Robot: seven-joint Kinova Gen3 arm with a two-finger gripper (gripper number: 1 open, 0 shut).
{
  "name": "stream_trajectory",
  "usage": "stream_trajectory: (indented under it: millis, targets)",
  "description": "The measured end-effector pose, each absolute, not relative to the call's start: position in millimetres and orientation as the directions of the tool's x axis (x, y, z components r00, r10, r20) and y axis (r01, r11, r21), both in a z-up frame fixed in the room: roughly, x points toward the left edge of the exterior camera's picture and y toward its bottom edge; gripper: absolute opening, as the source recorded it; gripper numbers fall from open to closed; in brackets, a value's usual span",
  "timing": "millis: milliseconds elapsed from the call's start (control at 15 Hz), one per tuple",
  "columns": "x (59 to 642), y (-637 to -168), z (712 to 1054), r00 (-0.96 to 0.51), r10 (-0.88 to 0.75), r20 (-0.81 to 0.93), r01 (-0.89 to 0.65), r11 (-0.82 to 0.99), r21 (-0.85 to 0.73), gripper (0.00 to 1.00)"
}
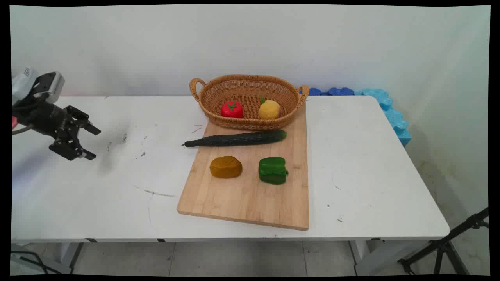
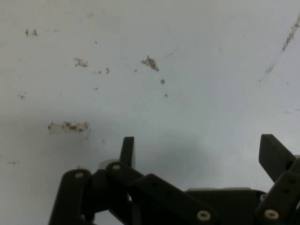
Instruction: Pick up the cucumber from the cutting board
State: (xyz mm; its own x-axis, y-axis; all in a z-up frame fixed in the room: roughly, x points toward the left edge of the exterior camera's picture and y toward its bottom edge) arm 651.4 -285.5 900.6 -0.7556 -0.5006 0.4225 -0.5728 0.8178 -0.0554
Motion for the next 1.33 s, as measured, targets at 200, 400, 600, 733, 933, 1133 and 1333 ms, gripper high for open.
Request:
stream_trajectory:
  millis: [200, 400, 600, 733, 933, 1133, 1333]
  targets:
    - [646.4, -288.4, 903.1, -0.759, -0.489, 0.429, -0.563, 0.825, -0.055, 1.00]
    - [632.8, -296.1, 908.7, -0.765, -0.469, 0.441, -0.545, 0.837, -0.055, 1.00]
    - [610.2, -308.5, 914.2, -0.771, -0.446, 0.455, -0.526, 0.849, -0.059, 1.00]
    - [590.8, -319.1, 916.1, -0.775, -0.431, 0.463, -0.515, 0.855, -0.067, 1.00]
    - [561.7, -334.5, 915.8, -0.779, -0.412, 0.472, -0.502, 0.861, -0.079, 1.00]
    - [527.2, -352.3, 911.9, -0.783, -0.393, 0.481, -0.492, 0.866, -0.093, 1.00]
    - [494.0, -369.8, 904.5, -0.788, -0.376, 0.488, -0.481, 0.870, -0.107, 1.00]
